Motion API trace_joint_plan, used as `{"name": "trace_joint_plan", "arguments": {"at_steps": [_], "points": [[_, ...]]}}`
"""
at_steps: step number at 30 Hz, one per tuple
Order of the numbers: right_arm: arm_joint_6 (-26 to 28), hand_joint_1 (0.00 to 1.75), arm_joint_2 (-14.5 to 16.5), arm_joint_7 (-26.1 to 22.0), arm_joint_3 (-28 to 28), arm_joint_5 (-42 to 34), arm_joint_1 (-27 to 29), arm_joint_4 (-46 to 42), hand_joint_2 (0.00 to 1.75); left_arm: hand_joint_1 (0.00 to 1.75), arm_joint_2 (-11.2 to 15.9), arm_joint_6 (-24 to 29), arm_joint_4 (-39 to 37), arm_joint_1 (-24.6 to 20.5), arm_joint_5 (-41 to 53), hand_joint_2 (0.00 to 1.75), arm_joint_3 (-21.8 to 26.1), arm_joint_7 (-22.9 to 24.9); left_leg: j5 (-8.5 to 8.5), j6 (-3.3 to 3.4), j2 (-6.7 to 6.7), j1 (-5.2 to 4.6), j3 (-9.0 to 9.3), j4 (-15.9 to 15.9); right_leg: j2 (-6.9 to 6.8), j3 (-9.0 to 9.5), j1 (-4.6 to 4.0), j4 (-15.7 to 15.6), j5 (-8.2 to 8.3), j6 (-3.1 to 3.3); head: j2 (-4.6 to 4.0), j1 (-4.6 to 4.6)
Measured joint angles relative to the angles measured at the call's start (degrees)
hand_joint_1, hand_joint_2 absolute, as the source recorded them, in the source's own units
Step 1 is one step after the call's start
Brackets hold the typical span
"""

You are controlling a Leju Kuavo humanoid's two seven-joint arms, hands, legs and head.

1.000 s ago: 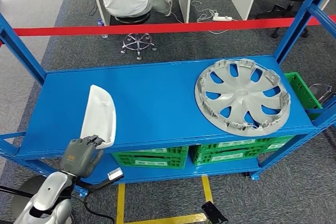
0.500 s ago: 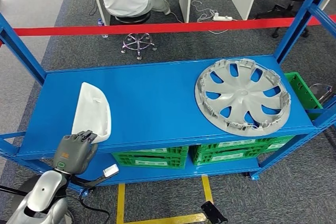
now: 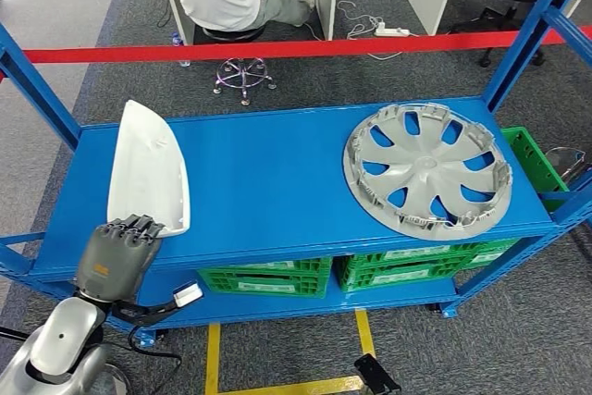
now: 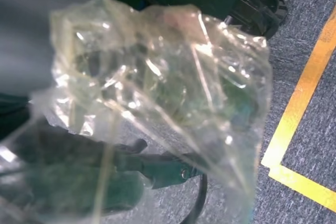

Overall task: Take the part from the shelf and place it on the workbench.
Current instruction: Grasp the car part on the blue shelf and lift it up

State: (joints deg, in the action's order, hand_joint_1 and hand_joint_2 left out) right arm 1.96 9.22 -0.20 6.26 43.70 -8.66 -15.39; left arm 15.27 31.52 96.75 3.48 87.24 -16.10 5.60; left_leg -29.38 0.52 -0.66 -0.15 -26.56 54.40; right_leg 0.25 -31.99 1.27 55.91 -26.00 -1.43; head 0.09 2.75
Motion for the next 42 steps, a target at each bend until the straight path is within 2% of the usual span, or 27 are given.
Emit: {"name": "trace_joint_plan", "arguments": {"at_steps": [8,26,33,42], "points": [[0.01,0.00,0.00,0.02,-0.87,-0.46,-0.03,0.00,0.00,1.75,1.26,1.24,1.48,0.00,1.61,1.75,-0.04,0.26,0.00,0.00,0.00,0.00,0.00,0.00,0.00,0.00,0.00,0.00,0.00,0.00,0.00,-0.01],[-0.01,0.00,0.00,0.15,-1.70,-1.47,-0.10,-0.01,0.00,1.75,1.80,1.64,1.72,0.00,1.82,1.75,-0.57,1.09,0.00,0.00,0.00,0.00,0.00,0.00,0.00,-0.01,0.00,0.00,0.00,0.00,0.00,-0.01],[0.07,0.00,0.00,0.34,-2.53,-2.74,-0.09,-0.04,0.00,1.75,1.80,-1.74,1.72,-0.05,0.30,1.75,-0.73,2.23,0.00,0.00,0.00,0.00,0.00,0.00,0.00,-0.02,0.00,0.00,0.00,0.00,0.00,-0.01],[0.31,0.00,0.00,0.35,-3.04,-3.36,-0.05,-0.09,0.00,1.75,1.76,-1.59,1.76,0.20,2.36,1.75,-0.89,3.26,0.00,0.00,0.00,0.00,-0.02,0.00,0.00,-0.03,0.00,0.00,0.00,0.00,0.00,-0.01]]}}
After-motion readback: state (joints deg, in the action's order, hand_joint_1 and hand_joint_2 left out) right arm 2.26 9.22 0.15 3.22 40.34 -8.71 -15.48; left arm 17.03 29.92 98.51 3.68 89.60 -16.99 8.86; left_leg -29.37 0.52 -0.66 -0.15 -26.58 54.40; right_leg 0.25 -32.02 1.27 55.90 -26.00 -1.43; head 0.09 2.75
